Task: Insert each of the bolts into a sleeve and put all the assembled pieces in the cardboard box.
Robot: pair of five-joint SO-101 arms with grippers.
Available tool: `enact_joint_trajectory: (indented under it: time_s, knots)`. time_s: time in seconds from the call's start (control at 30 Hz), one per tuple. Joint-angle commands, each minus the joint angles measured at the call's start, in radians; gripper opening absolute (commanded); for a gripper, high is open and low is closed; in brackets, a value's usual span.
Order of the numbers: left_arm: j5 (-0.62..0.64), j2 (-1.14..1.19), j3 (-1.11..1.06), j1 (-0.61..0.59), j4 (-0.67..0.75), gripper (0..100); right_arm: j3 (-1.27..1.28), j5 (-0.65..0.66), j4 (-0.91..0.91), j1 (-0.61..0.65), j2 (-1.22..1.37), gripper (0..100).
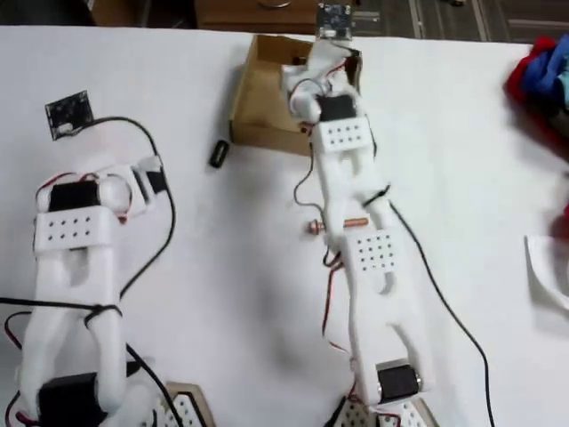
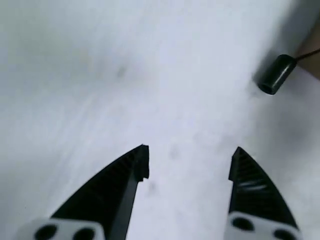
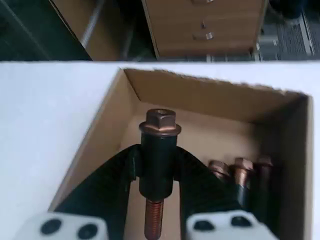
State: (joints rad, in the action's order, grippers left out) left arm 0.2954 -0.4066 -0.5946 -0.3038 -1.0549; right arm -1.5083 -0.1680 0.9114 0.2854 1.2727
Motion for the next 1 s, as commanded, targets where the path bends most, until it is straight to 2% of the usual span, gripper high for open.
enact_joint_trajectory:
  time_s: [0.0, 0.2, 0.6, 0.97]
  knots:
    - [-0.005, -0.012, -0.005, -0.023, 0.018, 27, -0.112, 0.006, -0.041, 0.001, 0.027, 2.2]
    - [-0.006, -0.012, 0.002, -0.02, 0.021, 27, -0.049, 0.005, -0.087, -0.01, 0.027, 2.2]
    - [-0.006, -0.012, -0.002, -0.018, 0.063, 27, -0.043, 0.002, 0.067, 0.016, 0.03, 2.2]
    - [-0.006, -0.012, -0.004, -0.018, 0.063, 27, -0.018, 0.002, 0.07, 0.025, 0.054, 2.2]
